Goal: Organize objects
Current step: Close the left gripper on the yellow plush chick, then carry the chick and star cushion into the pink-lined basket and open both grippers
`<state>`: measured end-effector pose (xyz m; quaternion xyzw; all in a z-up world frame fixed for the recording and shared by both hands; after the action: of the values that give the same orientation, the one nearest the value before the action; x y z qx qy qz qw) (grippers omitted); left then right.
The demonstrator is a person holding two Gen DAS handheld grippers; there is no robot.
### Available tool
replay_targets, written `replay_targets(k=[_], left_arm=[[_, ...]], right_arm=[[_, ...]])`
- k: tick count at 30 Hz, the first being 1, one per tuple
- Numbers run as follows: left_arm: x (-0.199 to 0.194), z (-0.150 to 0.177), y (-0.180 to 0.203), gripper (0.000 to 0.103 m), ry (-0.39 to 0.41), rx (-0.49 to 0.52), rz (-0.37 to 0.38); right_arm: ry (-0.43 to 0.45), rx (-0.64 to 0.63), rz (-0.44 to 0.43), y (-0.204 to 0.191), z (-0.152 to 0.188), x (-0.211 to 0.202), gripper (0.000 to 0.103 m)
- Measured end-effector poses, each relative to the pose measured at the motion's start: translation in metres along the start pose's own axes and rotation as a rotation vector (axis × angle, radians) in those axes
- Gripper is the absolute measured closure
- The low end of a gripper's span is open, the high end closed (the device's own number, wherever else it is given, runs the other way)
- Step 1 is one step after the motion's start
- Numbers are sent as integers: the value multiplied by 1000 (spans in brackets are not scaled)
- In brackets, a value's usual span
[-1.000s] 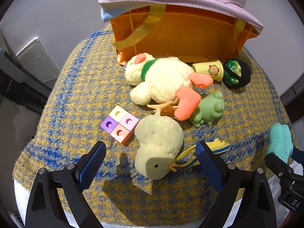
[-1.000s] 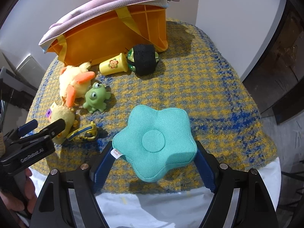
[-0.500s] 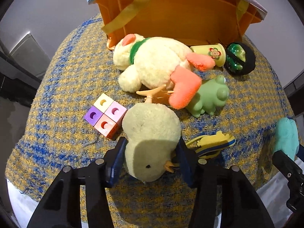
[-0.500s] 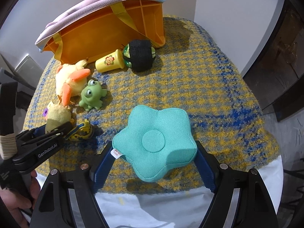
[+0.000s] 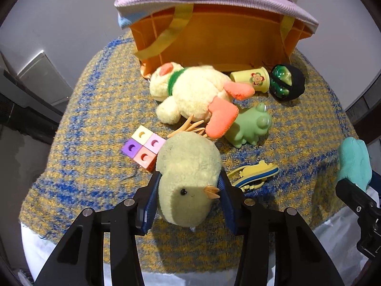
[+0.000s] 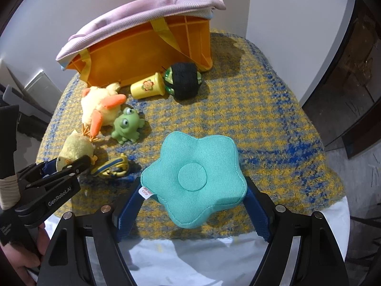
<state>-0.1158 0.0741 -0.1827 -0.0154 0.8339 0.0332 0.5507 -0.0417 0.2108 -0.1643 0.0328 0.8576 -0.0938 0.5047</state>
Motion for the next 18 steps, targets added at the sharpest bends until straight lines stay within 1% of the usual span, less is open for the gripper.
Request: replay_targets(k=[1,4,8,10,11,18], left_arm=[[-3,-4,1,57,4,-1,0],[-21,4,0,57,24,-1,2],[-36,1,-3,58,57,6,4],[-43,-3,-2,58,72,10,5],[-46,-4,-2,58,79,12,6],[-63,-25,-2,58,121,18,16]], right_arm=[[7,1,-1,-1,-1,-2,23],[30,-7,0,-5,-6,-11,23],[61,-19,1,-10,-14,-20,23],[76,-20,0,-12,-18,-25,23],[112,49,9,-12,-22,-27,23],[157,31,18,-13,-42,-43,23]])
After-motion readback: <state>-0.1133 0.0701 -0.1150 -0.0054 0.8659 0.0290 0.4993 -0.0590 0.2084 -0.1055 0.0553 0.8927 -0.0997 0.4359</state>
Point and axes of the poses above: each gripper's, at about its wrist camera, not at the fingertips, and x roughly the way its jaws point, y to its right, z to its underside, the point moved 5 cm from there along x, roughly the way its jaws point, and after that the axes turned 13 degrees about -x, right-handed, at the moved point
